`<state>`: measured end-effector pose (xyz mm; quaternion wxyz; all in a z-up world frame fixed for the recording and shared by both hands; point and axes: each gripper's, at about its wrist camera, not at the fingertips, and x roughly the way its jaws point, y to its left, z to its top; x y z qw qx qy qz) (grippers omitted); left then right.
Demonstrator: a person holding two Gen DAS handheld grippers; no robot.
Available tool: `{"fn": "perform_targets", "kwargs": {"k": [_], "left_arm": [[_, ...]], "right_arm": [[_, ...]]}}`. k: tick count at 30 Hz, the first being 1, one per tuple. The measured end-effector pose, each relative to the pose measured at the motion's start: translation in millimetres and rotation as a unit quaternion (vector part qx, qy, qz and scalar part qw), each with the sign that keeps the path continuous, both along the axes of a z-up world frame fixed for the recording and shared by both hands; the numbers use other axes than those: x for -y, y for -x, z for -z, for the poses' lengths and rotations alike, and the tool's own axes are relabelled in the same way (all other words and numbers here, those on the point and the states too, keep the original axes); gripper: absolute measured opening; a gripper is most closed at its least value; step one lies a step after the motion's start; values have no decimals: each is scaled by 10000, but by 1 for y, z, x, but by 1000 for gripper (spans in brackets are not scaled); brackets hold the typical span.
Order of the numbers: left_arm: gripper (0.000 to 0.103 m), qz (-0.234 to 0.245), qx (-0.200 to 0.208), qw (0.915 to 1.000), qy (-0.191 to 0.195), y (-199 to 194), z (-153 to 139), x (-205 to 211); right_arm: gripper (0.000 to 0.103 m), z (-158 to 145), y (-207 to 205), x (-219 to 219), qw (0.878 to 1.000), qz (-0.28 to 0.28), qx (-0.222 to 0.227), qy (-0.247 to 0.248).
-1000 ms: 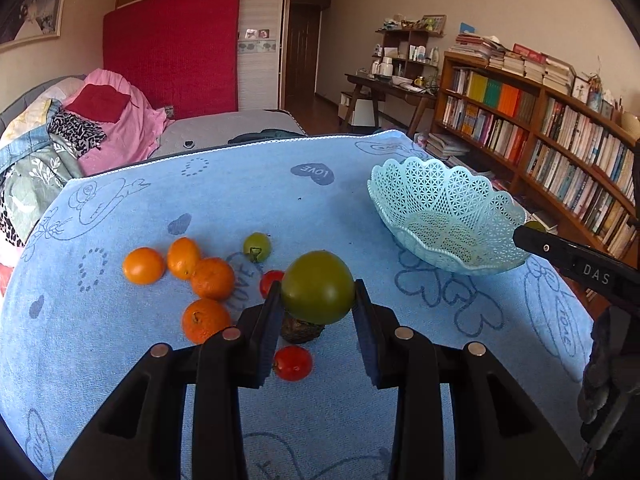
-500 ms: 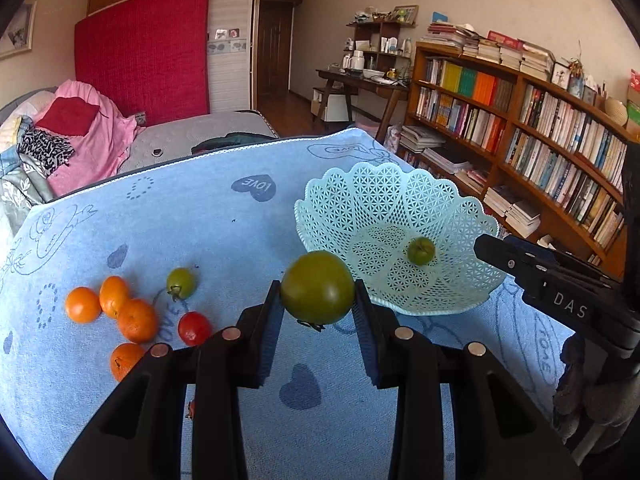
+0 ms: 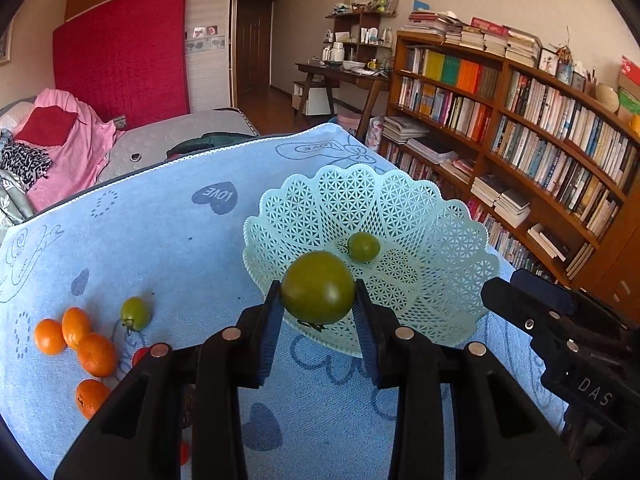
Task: Organize fruits
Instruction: 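Carry both green tomatoes to the lattice basket and release them inside, then move both open grippers back toward the remaining fruit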
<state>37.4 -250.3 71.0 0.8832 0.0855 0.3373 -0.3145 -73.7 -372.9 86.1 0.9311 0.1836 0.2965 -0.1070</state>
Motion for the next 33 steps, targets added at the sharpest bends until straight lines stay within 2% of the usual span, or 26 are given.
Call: {"fn": "perform_targets", "kwargs": {"k": [2,4,6,8,13,16,21,24,33], "left_arm": [[36,13,-18,10000,-17,-1,1,3],[47,-4,-3,10000,-1,-2,0,4],[65,-50,15,10000,22,-2,0,2],[70,-112,-4,9999,34,-4,0,-2],[72,-329,-121,9993,101,-8,-2,-14],[82,-475,-134,9988,67,-10,-4,-22],[86,-697,-83,9975,0,-10,-8,-37],[86,-813,-50,9967,-12,-10,-12,-46],[90,-1095,9,9940,-12,-7,-22,-77]], "right_arm": [[57,2,2,1,10000,33,-6,-25],[57,3,4,2,10000,53,-18,-58],[57,5,6,2,9999,77,-33,-90],[57,6,7,2,9999,91,-45,-117],[63,8,8,1,9998,139,-55,-152],[64,8,9,-2,9998,137,-76,-157],[65,6,10,-8,9997,116,-102,-167],[70,6,11,-12,9998,99,-92,-160],[73,0,10,-35,9999,-61,-112,-82]]}}
